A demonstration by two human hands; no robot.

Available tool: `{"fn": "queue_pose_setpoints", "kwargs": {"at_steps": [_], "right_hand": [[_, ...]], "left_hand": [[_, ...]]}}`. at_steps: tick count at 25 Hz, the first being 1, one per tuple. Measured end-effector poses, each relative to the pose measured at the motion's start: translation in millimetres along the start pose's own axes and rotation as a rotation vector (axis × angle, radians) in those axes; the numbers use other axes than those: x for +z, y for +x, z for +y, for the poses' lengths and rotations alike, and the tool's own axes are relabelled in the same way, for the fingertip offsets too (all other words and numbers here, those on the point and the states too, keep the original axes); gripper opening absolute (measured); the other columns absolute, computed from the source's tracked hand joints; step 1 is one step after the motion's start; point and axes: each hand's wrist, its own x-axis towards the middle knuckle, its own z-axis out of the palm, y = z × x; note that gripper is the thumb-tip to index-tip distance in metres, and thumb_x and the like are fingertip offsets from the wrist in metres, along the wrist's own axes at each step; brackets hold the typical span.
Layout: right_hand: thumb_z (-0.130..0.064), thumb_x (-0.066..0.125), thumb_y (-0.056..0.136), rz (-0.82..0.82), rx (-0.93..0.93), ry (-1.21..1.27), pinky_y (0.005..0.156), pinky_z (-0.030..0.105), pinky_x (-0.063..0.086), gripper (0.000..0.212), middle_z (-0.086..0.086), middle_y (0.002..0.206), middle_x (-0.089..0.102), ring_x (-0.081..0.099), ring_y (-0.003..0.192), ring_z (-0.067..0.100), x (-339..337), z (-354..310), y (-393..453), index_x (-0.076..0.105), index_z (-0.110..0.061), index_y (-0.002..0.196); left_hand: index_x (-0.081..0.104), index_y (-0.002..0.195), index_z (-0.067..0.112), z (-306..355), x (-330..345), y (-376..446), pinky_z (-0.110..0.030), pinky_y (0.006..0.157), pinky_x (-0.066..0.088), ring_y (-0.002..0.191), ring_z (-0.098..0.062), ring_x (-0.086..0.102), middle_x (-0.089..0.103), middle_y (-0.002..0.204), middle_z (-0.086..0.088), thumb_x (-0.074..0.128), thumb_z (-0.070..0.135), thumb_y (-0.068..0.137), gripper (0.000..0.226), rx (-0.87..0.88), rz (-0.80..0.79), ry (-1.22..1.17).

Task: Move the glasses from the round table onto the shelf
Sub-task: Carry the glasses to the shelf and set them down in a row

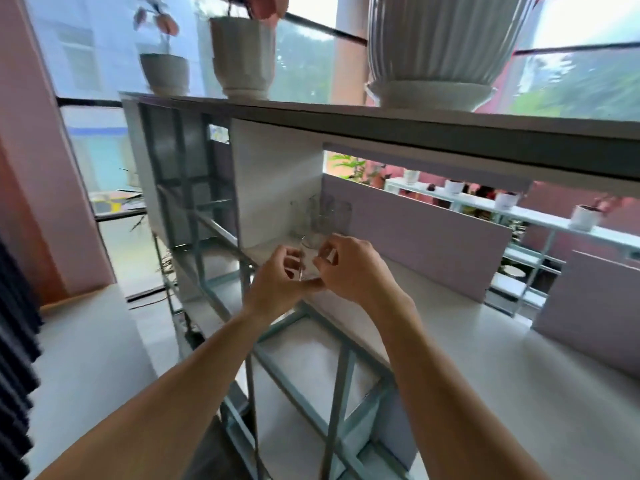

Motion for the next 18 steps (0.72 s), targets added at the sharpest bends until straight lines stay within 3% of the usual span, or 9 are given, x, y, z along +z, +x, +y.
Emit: {"fn": "queue_pose_setpoints", "kwargs": {"at_steps": [2,4,8,11,14,18], "right_hand": [[-0.037,0.062,0.09,0.038,0.036,-0.015,0.074,0.04,0.061,0.013,-0.003,0.099,0.066,0.064,0.082,0.017,4,12,0,0.065,-0.028,0.099],[-0.038,0.062,0.091,0.05,0.069,-0.028,0.074,0.04,0.06,0.015,-0.002,0.099,0.065,0.063,0.083,0.017,7,22,5,0.064,-0.027,0.101],[-0.039,0.063,0.089,0.069,0.084,-0.041,0.072,0.041,0.061,0.014,-0.001,0.095,0.067,0.064,0.082,0.018,8,41,29,0.065,-0.028,0.097],[-0.038,0.065,0.087,0.085,0.088,-0.023,0.072,0.043,0.061,0.01,-0.001,0.092,0.069,0.065,0.082,0.018,9,54,48,0.066,-0.029,0.093],[-0.035,0.066,0.086,0.104,0.094,0.015,0.07,0.043,0.061,0.012,-0.002,0.087,0.069,0.066,0.076,0.018,8,68,68,0.064,-0.03,0.096],[-0.029,0.067,0.085,0.123,0.112,0.045,0.069,0.043,0.06,0.023,-0.002,0.08,0.068,0.066,0.071,0.019,5,86,88,0.053,-0.032,0.102]], "left_hand": [[0.057,0.108,0.029,-1,9,7,-0.02,0.065,0.047,0.083,-0.006,0.063,0.065,0.092,0.014,0.086,0.055,0.049,0.071,0.028,-0.031,0.052],[0.058,0.108,0.03,-2,16,15,-0.023,0.064,0.046,0.079,-0.008,0.063,0.066,0.086,0.012,0.082,0.061,0.049,0.071,0.061,-0.033,0.101],[0.055,0.108,0.031,-1,30,42,-0.035,0.077,0.053,0.076,-0.011,0.065,0.067,0.078,0.013,0.074,0.073,0.047,0.076,0.089,-0.049,0.24],[0.051,0.088,0.029,0,38,66,-0.031,0.066,0.047,0.069,-0.01,0.063,0.065,0.069,0.011,0.075,0.074,0.046,0.065,0.042,-0.065,0.26],[0.051,0.061,0.023,3,50,85,-0.026,0.052,0.034,0.055,-0.011,0.055,0.058,0.057,0.008,0.076,0.065,0.061,0.05,0.083,-0.133,0.294],[0.06,0.064,0.021,3,64,109,-0.025,0.052,0.033,0.06,-0.012,0.057,0.06,0.062,0.008,0.079,0.052,0.067,0.037,0.125,-0.138,0.243]]}}
